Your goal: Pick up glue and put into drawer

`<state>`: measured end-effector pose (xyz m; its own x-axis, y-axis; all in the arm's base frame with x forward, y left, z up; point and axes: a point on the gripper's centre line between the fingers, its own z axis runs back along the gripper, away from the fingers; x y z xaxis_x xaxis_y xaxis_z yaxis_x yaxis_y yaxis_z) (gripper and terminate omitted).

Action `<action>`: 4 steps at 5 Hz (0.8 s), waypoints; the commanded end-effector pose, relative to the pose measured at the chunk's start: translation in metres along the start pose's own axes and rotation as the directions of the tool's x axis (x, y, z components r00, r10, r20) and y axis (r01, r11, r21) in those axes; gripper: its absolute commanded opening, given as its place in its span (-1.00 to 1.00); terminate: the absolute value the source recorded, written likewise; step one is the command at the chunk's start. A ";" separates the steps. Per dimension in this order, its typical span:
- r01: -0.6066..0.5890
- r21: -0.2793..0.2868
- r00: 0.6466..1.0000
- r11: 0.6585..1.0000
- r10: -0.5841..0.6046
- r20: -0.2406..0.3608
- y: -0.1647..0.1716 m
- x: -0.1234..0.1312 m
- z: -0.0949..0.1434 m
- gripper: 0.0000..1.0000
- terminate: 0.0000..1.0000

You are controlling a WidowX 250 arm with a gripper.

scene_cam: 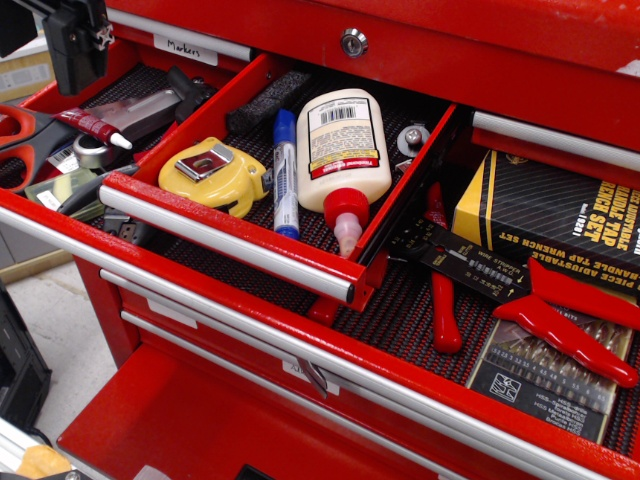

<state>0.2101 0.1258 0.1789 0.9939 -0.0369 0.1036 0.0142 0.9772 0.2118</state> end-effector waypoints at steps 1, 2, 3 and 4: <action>0.000 0.000 1.000 1.000 0.000 0.000 0.000 0.000 0.000 1.00 -1.00; 0.230 -0.165 0.973 0.959 -0.222 0.066 0.031 -0.004 -0.001 1.00 -1.00; 0.468 -0.112 0.883 0.877 -0.459 0.099 0.057 -0.009 -0.008 1.00 -1.00; 0.670 -0.110 0.741 0.734 -0.653 0.157 0.073 0.007 -0.019 1.00 -1.00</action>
<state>0.2183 0.1994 0.1563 0.6776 -0.7306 0.0845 0.7267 0.6828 0.0759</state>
